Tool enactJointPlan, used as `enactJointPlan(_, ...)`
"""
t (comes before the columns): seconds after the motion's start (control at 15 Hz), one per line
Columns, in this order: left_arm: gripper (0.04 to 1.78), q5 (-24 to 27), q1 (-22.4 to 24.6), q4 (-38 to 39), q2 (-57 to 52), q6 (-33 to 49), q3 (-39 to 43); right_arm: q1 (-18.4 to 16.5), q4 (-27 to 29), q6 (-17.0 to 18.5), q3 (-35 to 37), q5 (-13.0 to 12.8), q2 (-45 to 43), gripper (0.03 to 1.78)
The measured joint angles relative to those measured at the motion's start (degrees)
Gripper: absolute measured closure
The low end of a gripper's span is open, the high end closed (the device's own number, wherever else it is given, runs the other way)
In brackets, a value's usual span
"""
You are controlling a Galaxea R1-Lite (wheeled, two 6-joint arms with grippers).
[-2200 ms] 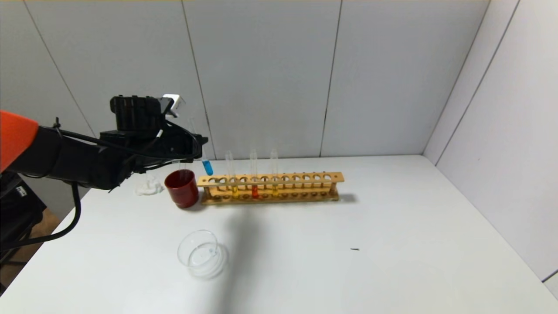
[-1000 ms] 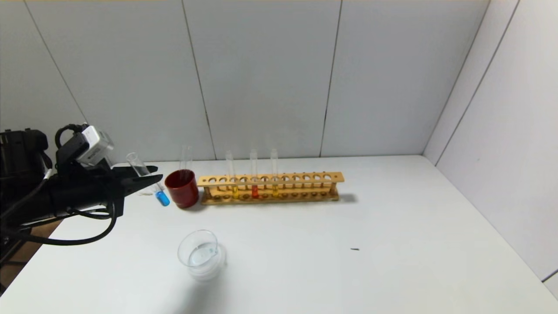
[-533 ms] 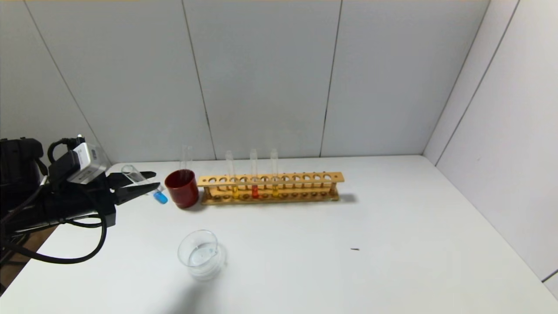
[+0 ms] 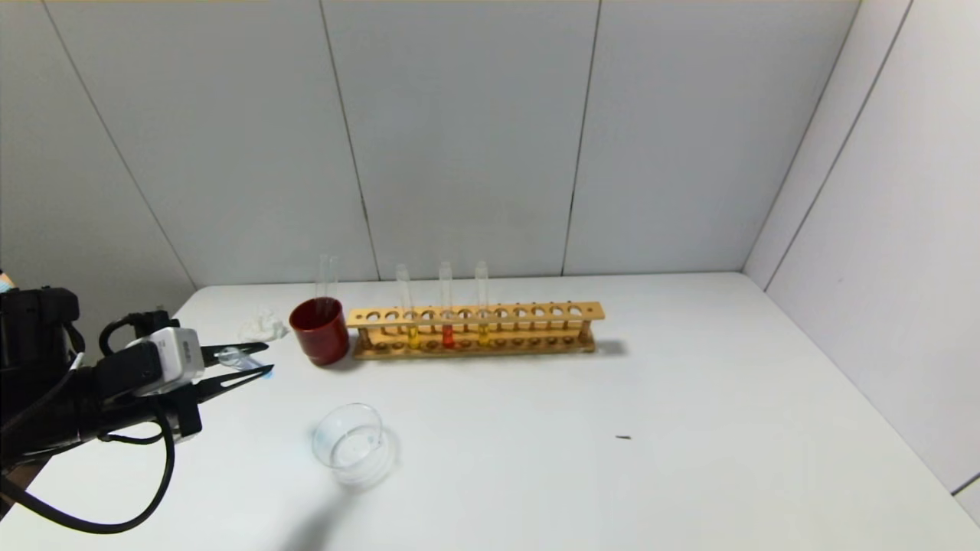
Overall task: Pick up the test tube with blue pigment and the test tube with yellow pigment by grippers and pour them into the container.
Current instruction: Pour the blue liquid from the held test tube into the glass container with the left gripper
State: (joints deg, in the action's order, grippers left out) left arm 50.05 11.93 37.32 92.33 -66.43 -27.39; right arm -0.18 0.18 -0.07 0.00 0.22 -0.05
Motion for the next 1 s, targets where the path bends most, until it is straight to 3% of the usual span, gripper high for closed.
enactJointPlan(0.67,1.49,-0.59,-1.38,-0.24,2.4,-22.49,-2.23,0.02,0.0,0.02,0.0,0.02,0.0,0.06)
enactJointPlan(1.0,1.49,-0.8,-3.17,-0.11,5.33,-27.45,-2.73,0.02,0.0,0.0,0.0,0.02,0.0,0.06)
